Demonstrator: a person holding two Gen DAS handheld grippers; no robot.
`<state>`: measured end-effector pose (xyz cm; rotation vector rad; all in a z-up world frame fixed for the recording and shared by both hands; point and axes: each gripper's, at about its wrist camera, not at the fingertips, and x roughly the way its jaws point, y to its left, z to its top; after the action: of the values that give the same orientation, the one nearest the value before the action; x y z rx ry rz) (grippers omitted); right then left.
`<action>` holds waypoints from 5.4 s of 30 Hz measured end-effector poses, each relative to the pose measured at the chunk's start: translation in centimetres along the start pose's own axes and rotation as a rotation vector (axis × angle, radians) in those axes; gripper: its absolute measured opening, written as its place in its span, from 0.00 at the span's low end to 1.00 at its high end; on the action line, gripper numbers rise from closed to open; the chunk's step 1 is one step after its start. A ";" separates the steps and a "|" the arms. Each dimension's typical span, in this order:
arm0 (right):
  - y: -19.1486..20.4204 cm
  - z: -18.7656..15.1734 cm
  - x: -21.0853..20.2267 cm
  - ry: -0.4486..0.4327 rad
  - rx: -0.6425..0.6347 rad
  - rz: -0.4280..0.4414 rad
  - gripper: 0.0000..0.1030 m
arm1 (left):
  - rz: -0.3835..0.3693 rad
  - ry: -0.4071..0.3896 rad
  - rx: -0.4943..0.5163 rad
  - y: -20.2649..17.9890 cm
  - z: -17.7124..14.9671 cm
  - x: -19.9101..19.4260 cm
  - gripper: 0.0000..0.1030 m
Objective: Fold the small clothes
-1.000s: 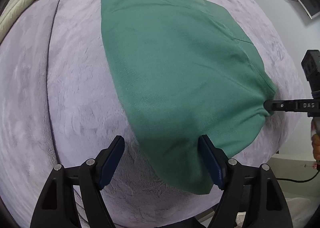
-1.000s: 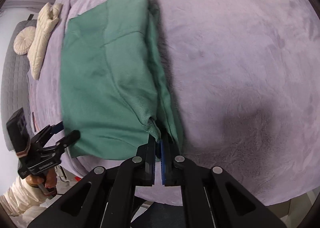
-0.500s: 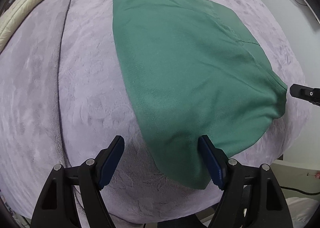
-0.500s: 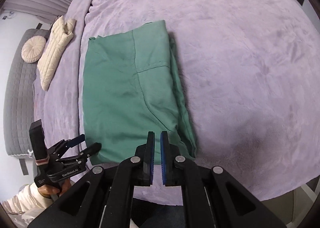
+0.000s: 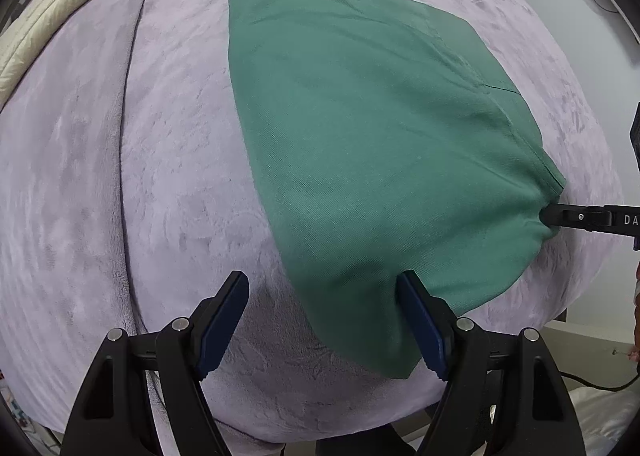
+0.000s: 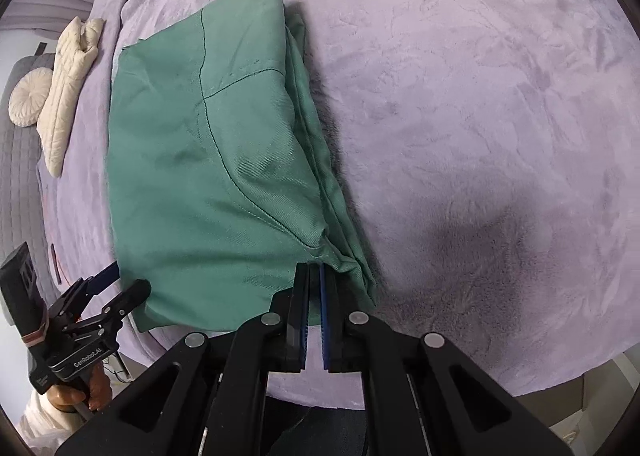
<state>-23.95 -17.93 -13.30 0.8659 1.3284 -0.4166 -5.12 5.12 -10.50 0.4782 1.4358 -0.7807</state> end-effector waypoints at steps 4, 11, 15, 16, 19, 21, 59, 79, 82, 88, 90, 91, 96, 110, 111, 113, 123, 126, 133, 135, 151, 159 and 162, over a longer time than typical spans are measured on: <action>0.4 0.2 -1.2 -0.018 0.001 0.001 0.07 | 0.011 -0.004 0.004 0.2 0.3 -0.3 0.76; 0.6 0.4 -2.0 -0.030 0.006 0.000 0.07 | 0.018 -0.002 -0.006 0.8 0.5 -0.8 0.76; 0.9 0.6 -2.3 -0.037 0.003 -0.002 0.07 | 0.031 -0.011 -0.021 1.3 0.4 -1.3 0.76; 0.9 0.6 -2.4 -0.038 0.002 -0.002 0.07 | 0.034 -0.012 -0.028 1.5 0.4 -1.5 0.76; 1.0 0.8 -2.5 -0.039 0.002 0.000 0.07 | 0.041 -0.009 -0.058 2.3 0.6 -1.7 0.76; 1.0 0.9 -2.7 -0.039 0.001 0.000 0.07 | 0.049 -0.021 -0.074 2.8 0.7 -2.0 0.76; 1.2 6.1 -1.9 -0.028 -0.037 -0.088 0.42 | 0.171 -0.002 -0.193 4.0 1.4 -2.5 0.99; 3.7 3.9 -1.2 -0.001 -0.133 -0.158 0.60 | 0.122 0.090 -0.239 5.2 2.0 -0.5 0.99; 3.6 3.4 0.0 0.032 -0.158 -0.205 0.60 | 0.116 0.105 -0.237 5.2 1.8 0.1 0.99; 1.9 2.3 1.7 0.072 -0.143 -0.239 0.62 | 0.114 0.092 -0.204 4.7 0.3 1.1 0.99; 1.0 2.1 2.4 0.078 -0.134 -0.255 0.67 | 0.123 0.089 -0.192 4.4 -0.2 1.6 1.00; 0.5 2.1 2.6 0.078 -0.130 -0.263 0.69 | 0.127 0.088 -0.186 4.2 -0.3 1.8 1.00; -1.0 2.4 2.9 0.087 -0.108 -0.256 0.75 | 0.133 0.092 -0.184 3.7 -0.4 2.2 1.00; 0.4 4.4 -4.4 -0.002 -0.114 -0.183 0.77 | 0.152 0.078 -0.188 3.8 -0.1 1.1 1.00; 0.9 4.9 -4.4 -0.009 -0.117 -0.174 0.77 | 0.154 0.067 -0.189 3.7 0.1 0.7 1.00; 2.5 5.0 -4.8 -0.029 -0.138 -0.162 0.77 | 0.158 0.041 -0.194 3.6 0.8 -0.2 1.00; 7.2 6.2 -7.0 -0.103 -0.192 -0.153 0.89 | 0.134 -0.030 -0.190 2.1 2.9 -4.3 1.00; 8.2 6.5 -7.6 -0.130 -0.197 -0.163 1.00 | 0.139 -0.042 -0.180 1.8 4.2 -5.7 1.00; 10.3 6.0 -10.4 -0.233 -0.244 -0.227 1.00 | 0.149 -0.111 -0.179 0.7 5.3 -9.5 1.00; 10.9 5.8 -11.1 -0.247 -0.255 -0.231 1.00 | 0.156 -0.132 -0.176 0.4 5.5 -10.3 1.00; 13.6 5.6 -12.0 -0.265 -0.281 -0.259 1.00 | 0.189 -0.186 -0.186 -0.2 5.1 -11.7 1.00; 13.8 5.5 -11.8 -0.262 -0.285 -0.259 1.00 | 0.192 -0.189 -0.194 0.1 5.1 -11.9 1.00; 13.9 5.5 -11.8 -0.259 -0.285 -0.260 1.00 | 0.192 -0.189 -0.195 0.2 5.1 -11.9 1.00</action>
<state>-13.11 -15.64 2.17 0.3886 1.2244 -0.5089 -0.97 3.78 1.71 0.3752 1.2544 -0.5121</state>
